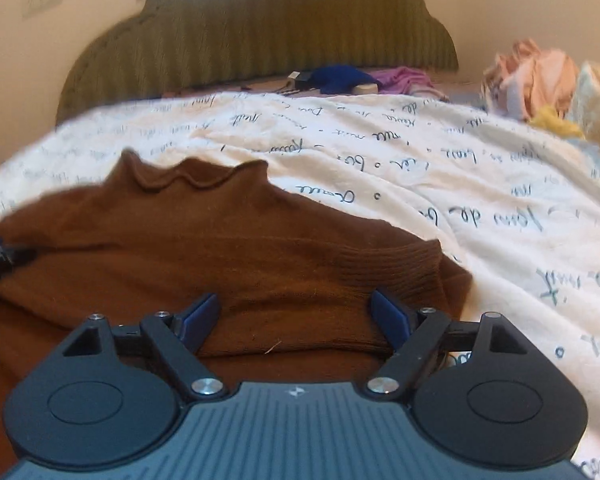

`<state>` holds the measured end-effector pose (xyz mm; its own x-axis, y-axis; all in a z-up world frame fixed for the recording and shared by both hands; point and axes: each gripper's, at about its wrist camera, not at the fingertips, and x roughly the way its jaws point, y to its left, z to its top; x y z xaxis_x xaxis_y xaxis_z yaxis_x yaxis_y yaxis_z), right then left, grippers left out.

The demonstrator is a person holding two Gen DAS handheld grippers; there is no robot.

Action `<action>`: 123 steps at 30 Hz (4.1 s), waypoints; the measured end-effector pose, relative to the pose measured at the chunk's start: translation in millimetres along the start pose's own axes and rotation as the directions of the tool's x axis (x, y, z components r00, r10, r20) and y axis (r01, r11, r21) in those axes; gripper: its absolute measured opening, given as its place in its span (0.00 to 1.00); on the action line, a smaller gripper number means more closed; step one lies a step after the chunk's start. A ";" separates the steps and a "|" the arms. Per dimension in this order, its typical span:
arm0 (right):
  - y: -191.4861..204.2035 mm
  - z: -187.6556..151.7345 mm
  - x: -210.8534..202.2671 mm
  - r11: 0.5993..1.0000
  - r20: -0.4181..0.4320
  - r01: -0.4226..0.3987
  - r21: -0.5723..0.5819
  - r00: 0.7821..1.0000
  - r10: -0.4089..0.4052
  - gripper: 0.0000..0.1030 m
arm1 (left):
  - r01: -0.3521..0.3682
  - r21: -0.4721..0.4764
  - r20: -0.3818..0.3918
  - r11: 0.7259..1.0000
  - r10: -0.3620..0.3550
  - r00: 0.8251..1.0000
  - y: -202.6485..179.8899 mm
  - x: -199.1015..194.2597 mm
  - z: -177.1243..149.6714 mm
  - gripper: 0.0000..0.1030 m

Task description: Fold small clothes

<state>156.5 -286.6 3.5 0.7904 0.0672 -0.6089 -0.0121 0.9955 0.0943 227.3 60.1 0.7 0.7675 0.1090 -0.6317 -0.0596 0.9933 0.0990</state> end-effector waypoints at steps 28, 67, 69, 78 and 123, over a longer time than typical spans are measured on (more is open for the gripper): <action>67.6 -72.8 -103.2 0.996 -0.112 -0.067 -0.063 0.992 0.059 0.90 | 0.171 -0.024 0.000 0.985 -0.171 0.985 -14.8 -160.6 -98.5 0.84; -33.1 -161.9 -209.9 0.787 -0.194 -0.325 0.525 0.854 0.483 0.07 | 0.309 -0.444 -0.095 0.841 -0.387 0.917 116.2 -228.3 -180.0 0.08; -35.2 -162.2 -211.6 0.773 -0.170 -0.340 0.536 0.853 0.493 0.06 | 0.283 -0.395 -0.093 0.874 -0.344 0.934 117.7 -235.7 -171.2 0.08; -45.5 -176.8 -224.7 0.763 -0.168 -0.315 0.564 0.862 0.479 0.08 | 0.339 -0.398 -0.101 0.853 -0.408 0.907 127.9 -245.1 -181.7 0.23; 113.1 -110.0 -133.5 0.996 -0.037 0.080 -0.026 0.996 -0.081 0.82 | 0.038 -0.071 -0.033 0.997 -0.041 0.999 -9.0 -170.0 -133.9 0.97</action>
<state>-17.7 -175.6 8.7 0.7655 -0.0112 -0.6434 0.0353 0.9991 0.0245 11.9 37.8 4.3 0.7480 0.0698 -0.6600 -0.0751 0.9970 0.0203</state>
